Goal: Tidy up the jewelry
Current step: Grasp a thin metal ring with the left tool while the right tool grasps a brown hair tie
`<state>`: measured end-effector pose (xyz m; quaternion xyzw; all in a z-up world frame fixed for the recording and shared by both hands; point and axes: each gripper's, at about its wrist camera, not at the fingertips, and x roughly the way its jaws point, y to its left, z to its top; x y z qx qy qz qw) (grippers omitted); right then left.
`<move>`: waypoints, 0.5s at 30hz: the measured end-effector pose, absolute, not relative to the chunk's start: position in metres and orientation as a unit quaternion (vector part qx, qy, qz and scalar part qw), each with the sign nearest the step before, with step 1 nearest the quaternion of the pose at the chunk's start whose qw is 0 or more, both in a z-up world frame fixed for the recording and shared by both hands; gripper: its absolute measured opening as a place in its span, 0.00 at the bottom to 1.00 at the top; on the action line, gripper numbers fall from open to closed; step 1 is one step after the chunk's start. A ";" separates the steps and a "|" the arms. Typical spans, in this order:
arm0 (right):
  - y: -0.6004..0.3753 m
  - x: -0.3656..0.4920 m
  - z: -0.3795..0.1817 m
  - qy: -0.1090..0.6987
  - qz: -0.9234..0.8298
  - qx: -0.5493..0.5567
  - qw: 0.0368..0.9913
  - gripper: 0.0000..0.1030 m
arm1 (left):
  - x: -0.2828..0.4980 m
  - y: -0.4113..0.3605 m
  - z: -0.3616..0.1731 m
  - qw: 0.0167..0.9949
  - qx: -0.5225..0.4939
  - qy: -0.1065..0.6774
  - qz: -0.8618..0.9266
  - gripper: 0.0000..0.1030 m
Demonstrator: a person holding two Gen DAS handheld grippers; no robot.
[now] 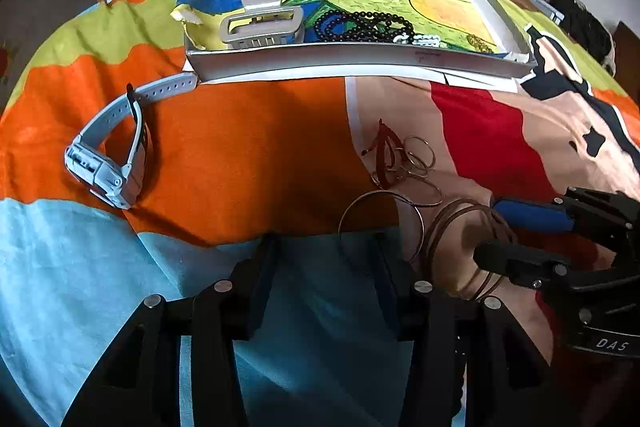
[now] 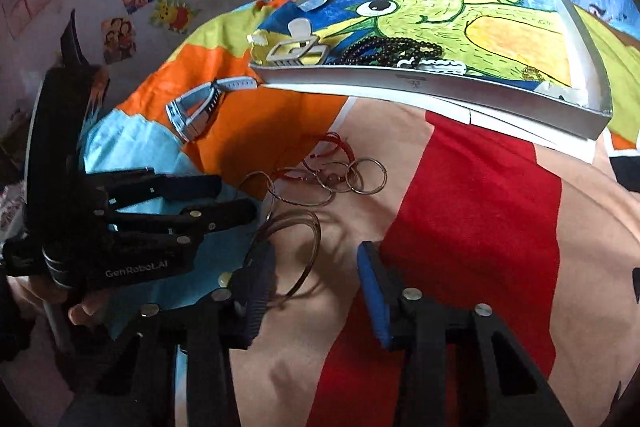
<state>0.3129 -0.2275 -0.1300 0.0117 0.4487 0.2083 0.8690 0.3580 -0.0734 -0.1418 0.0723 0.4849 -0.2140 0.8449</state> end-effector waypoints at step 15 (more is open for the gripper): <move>-0.228 0.306 -0.127 0.437 0.180 -0.024 0.881 0.04 | 0.348 -0.059 -0.131 0.852 0.053 0.484 -0.191 0.01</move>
